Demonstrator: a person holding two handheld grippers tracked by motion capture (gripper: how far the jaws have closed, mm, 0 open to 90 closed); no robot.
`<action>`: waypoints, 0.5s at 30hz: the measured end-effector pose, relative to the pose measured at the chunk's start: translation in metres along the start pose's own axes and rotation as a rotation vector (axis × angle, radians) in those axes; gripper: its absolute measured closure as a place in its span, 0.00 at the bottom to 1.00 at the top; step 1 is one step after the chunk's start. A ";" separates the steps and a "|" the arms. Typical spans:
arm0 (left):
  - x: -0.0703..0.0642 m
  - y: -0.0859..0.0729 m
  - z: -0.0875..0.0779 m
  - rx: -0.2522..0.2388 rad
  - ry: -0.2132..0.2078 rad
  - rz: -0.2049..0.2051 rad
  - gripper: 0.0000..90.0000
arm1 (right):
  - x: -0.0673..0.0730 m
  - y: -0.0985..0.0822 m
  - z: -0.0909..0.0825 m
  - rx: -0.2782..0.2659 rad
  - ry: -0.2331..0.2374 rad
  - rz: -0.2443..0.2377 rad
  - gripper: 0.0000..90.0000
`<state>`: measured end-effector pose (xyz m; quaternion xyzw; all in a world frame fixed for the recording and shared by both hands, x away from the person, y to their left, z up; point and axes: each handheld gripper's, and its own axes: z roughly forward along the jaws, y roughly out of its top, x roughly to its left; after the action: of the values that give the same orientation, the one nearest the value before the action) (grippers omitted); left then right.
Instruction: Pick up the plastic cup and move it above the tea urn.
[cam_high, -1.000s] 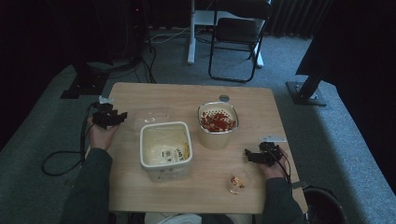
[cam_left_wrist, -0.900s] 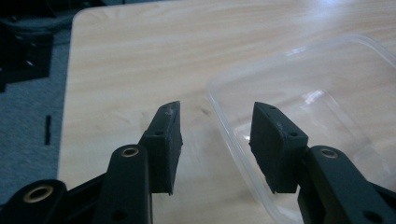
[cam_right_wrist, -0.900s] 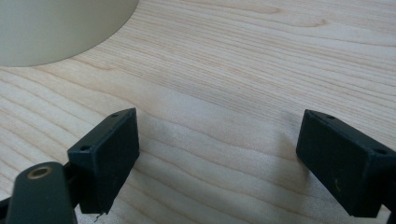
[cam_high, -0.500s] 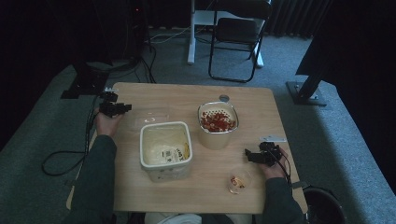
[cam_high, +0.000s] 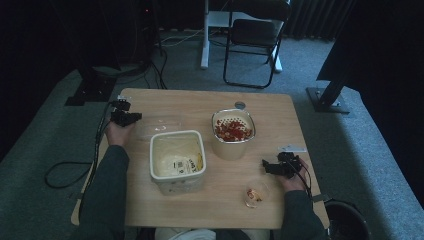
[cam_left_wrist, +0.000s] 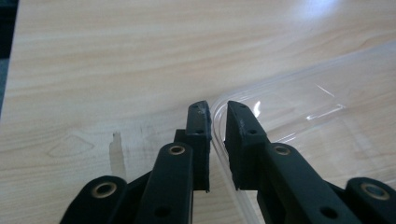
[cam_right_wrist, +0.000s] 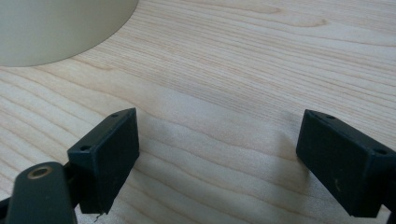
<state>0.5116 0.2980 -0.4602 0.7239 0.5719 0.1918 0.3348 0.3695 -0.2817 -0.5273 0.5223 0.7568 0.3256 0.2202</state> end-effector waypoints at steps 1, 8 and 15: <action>0.000 0.000 -0.002 -0.009 0.001 -0.001 0.91 | 0.000 0.000 0.000 0.000 0.000 0.000 0.14; 0.001 -0.001 -0.017 -0.080 -0.054 -0.062 0.94 | 0.000 0.000 0.000 0.000 0.000 0.000 0.14; -0.006 -0.003 -0.020 -0.063 -0.050 -0.017 0.94 | 0.000 0.000 0.000 0.000 0.000 0.000 0.14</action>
<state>0.4946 0.2975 -0.4481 0.7129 0.5630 0.1886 0.3732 0.3694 -0.2817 -0.5273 0.5223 0.7567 0.3257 0.2204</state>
